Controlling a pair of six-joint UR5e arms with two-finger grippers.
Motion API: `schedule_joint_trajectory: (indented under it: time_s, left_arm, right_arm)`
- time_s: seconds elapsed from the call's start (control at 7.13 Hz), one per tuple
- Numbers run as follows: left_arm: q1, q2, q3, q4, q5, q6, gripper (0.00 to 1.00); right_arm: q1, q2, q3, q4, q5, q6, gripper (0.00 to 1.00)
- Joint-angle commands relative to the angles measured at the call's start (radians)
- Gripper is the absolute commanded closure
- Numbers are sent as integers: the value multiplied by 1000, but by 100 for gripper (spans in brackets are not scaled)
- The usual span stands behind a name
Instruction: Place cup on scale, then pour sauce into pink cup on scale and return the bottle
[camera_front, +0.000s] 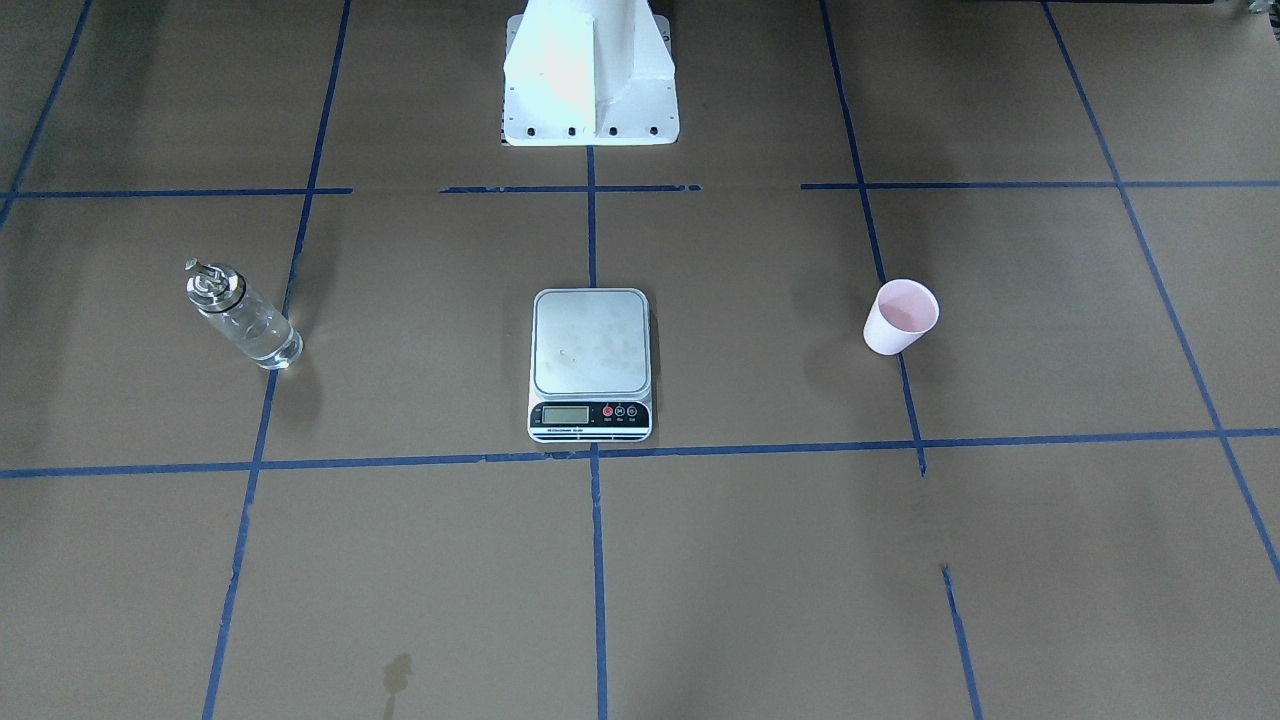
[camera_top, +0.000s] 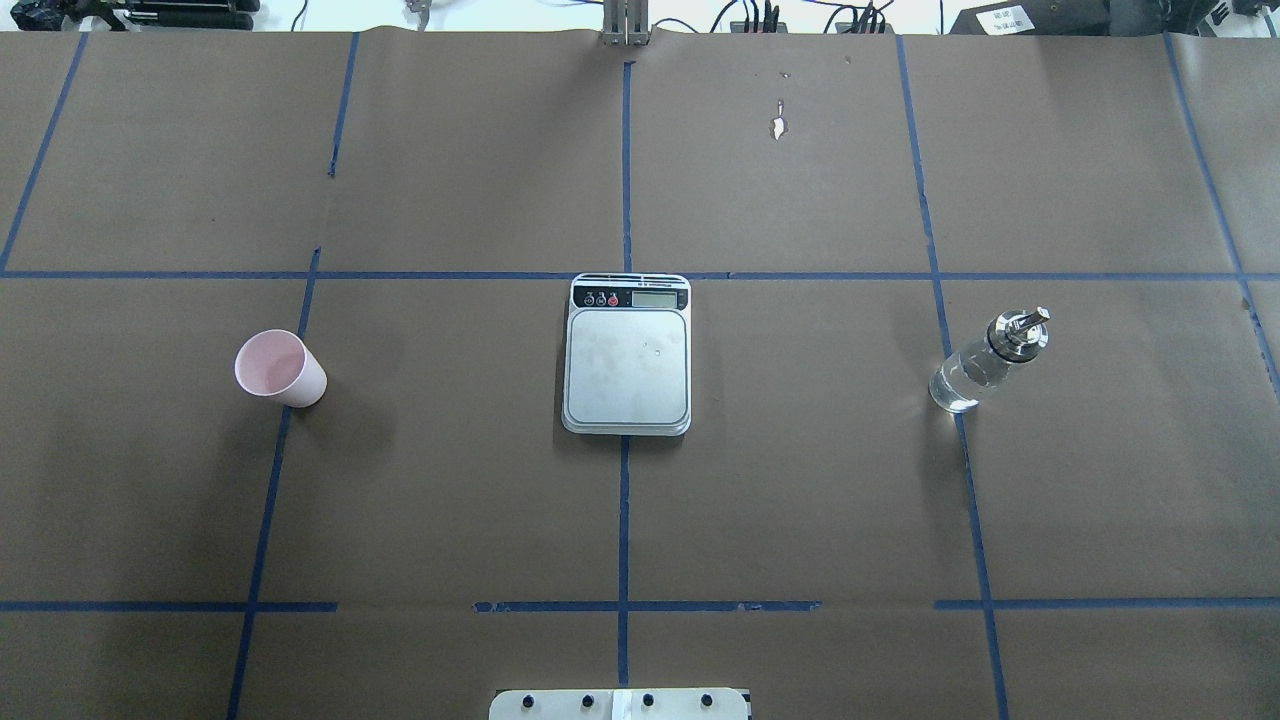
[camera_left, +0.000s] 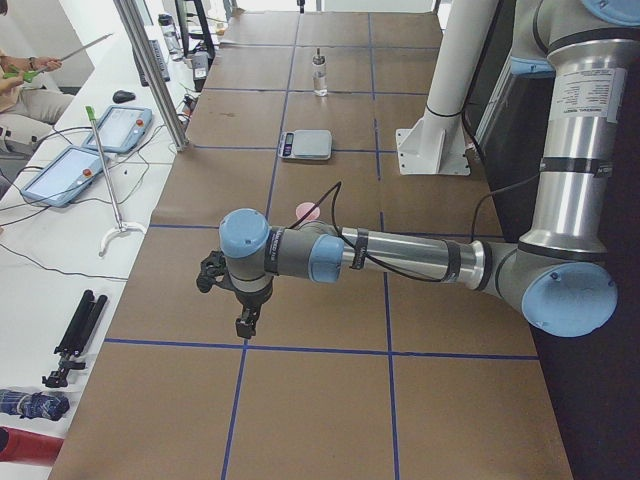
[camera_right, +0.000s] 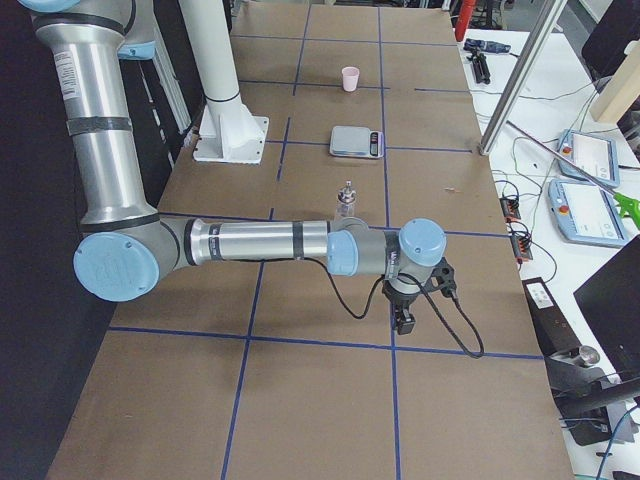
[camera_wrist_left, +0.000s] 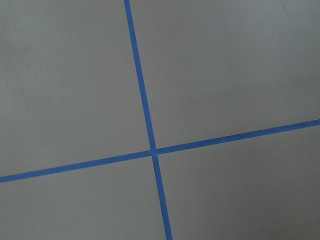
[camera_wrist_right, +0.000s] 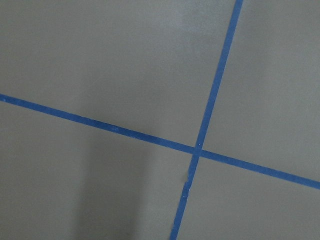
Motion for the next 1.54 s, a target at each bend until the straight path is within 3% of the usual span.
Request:
schedule_joint_trajectory:
  time_s: [0.0, 0.7, 0.98, 1.12, 1.4]
  left_arm:
    - [-10, 9, -15, -22, 2, 27, 0]
    - [-9, 47, -49, -35, -2, 15, 0]
    - [8, 43, -44, -161, -11, 18, 0]
    - [23, 44, -46, -204, -60, -44, 0]
    - [260, 31, -120, -275, -81, -408, 0]
  right_arm:
    - [-6, -21, 8, 55, -2, 5, 0]
    - [-14, -55, 2, 104, 10, 10, 0]
    - [-29, -58, 0, 106, 81, 10, 0]
    - [-39, -57, 3, 106, 84, 46, 0]
    - [-46, -57, 11, 108, 92, 61, 0]
